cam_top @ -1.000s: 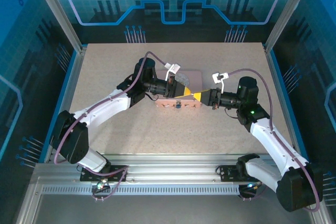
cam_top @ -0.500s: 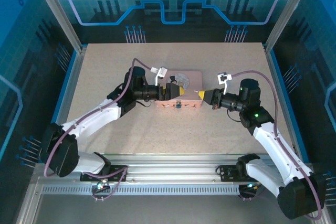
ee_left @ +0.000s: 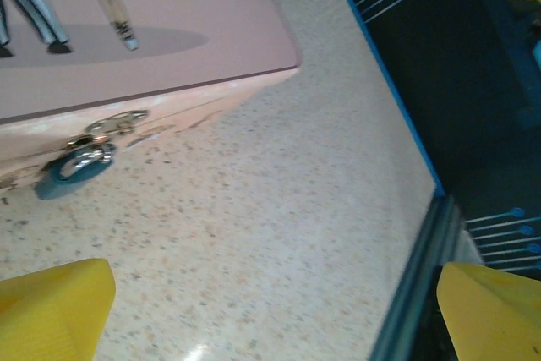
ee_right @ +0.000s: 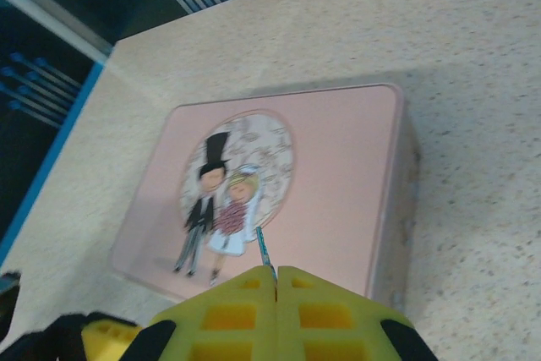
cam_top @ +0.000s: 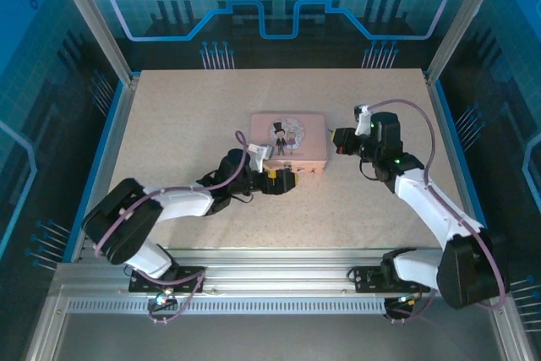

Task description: Unlock the padlock with the key

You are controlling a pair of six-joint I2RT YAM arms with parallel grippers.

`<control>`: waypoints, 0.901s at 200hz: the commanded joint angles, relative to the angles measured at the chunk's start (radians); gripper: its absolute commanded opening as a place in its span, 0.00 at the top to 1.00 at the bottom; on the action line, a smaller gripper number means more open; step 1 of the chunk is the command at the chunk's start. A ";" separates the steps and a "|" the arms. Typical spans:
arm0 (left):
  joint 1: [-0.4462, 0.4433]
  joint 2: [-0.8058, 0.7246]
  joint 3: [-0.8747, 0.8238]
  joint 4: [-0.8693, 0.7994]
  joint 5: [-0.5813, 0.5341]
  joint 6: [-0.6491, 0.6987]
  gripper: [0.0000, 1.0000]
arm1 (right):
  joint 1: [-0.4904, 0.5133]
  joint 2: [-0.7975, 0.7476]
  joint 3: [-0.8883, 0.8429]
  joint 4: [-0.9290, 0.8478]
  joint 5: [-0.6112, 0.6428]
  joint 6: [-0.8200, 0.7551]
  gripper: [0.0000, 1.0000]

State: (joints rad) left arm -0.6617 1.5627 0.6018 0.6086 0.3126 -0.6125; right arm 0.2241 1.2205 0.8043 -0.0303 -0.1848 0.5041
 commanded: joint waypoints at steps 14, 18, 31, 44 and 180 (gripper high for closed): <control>-0.006 0.138 -0.019 0.265 -0.071 0.033 0.01 | -0.031 0.124 0.069 0.119 0.099 0.016 1.00; -0.006 0.149 -0.018 0.280 -0.074 0.035 0.01 | -0.033 0.140 0.070 0.128 0.104 0.015 1.00; -0.007 0.180 -0.026 0.331 -0.091 0.044 0.01 | -0.041 0.190 0.103 0.151 0.114 0.014 1.00; -0.008 0.203 -0.029 0.365 -0.116 0.058 0.01 | -0.053 0.234 0.116 0.177 0.118 0.022 1.00; -0.046 0.388 0.038 0.538 -0.213 0.214 0.03 | -0.050 0.497 0.184 0.342 0.074 0.109 1.00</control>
State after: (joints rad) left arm -0.6971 1.9190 0.6140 1.0447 0.1089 -0.4664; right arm 0.1688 1.7004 0.9676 0.2443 -0.0872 0.5888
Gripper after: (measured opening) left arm 0.982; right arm 0.065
